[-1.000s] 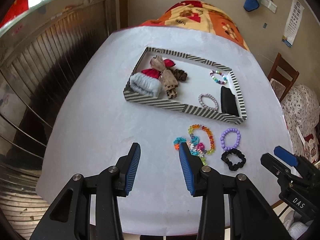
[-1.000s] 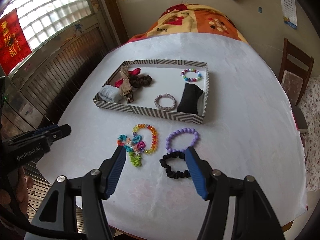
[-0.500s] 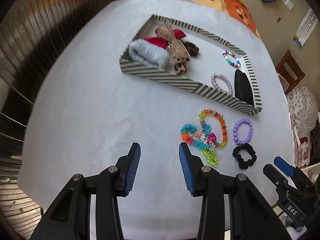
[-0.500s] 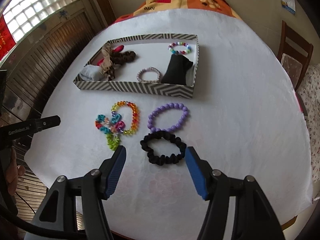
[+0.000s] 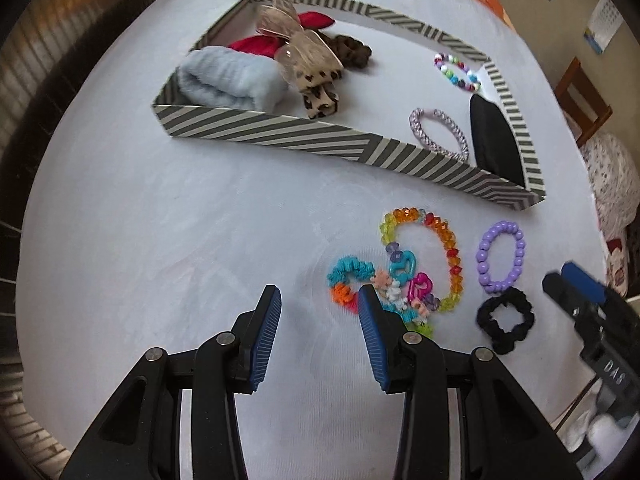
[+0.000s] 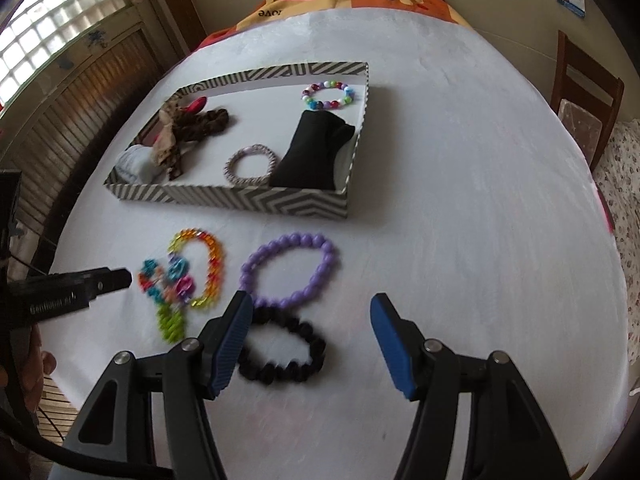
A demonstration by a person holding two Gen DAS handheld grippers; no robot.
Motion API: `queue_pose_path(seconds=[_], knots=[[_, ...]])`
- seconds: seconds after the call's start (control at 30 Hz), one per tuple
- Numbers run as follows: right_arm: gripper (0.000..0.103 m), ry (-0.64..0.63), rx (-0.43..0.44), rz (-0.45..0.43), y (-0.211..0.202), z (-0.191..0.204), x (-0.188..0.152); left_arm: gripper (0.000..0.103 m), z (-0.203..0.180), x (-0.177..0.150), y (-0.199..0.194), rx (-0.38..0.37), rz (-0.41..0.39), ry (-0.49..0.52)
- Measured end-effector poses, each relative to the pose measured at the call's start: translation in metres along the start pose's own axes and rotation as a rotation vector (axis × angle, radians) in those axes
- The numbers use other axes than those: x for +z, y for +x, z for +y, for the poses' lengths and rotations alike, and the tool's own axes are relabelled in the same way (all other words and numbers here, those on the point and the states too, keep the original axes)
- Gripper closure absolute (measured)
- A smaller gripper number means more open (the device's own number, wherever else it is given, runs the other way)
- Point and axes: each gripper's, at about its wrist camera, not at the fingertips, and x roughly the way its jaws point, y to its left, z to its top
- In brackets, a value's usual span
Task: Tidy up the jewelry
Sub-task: 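Grasp the teal flower hair tie with left tool while right grasps purple beaded bracelet, then carry the teal hair tie into the tray with left tool while right releases purple bracelet there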
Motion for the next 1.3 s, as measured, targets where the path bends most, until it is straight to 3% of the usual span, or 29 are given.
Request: queue_pose_path(seconds=[0.13,0.23,0.3,0.53,0.97,1.3], knots=[[0.039,-0.014,0.002,0.007,0.015,-0.006,0.013,0.071,-0.008,0.005,0.013,0.045,0.021,0.033],[0.039,-0.029,0.012,0.026,0.028,-0.008,0.019,0.073,-0.008,0.006,0.015,0.035,0.016,0.033],[0.042,-0.047,0.016,0.029,0.036,-0.007,0.021,0.096,-0.008,0.008,0.014,0.023,0.009,0.029],[0.093,-0.115,0.022,0.031,0.049,-0.005,0.021,0.103,-0.005,0.010,0.006,-0.017,0.005,0.043],[0.094,-0.109,0.127,-0.067,-0.015,0.001,0.033,0.103,0.003,0.010,-0.072,-0.078,-0.152,0.046],[0.094,-0.157,0.121,-0.144,-0.052,0.011,0.063,0.103,-0.011,0.054,-0.111,-0.076,-0.256,0.066]])
